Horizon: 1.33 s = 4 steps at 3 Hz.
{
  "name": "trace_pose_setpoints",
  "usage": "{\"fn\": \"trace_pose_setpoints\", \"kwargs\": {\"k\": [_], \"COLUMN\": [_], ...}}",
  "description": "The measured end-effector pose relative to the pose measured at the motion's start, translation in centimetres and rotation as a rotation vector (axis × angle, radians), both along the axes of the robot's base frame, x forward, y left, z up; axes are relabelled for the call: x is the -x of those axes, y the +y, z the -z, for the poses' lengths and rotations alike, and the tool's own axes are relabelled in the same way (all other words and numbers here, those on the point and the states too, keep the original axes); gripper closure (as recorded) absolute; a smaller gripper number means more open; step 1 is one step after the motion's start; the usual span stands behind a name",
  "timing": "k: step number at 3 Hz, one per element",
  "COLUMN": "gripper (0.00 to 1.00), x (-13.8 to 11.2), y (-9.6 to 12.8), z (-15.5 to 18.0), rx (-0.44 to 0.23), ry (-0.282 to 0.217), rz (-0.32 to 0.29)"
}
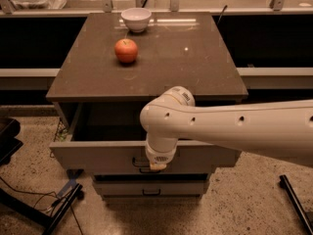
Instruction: Open top drawer
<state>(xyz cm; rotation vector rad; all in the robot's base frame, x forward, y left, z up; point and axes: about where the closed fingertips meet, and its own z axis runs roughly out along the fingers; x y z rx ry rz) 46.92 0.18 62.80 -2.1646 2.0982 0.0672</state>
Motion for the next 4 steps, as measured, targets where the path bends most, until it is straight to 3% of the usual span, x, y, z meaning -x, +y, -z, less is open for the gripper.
{"fn": "trace_pose_setpoints", "kwargs": {"k": [1, 2, 3, 4], "gripper": [1.00, 1.00, 1.00, 1.00], "x": [-0.6, -3.0, -3.2, -3.1], "y": [-1.3, -2.4, -2.9, -2.9], "z": [-7.4, -17.1, -20.2, -20.1], "rx": [0.039, 0.081, 0.091, 0.091], "ry": [-0.056, -0.145, -0.142, -0.141], "rz": [-0.076, -0.162, -0.163, -0.162]}}
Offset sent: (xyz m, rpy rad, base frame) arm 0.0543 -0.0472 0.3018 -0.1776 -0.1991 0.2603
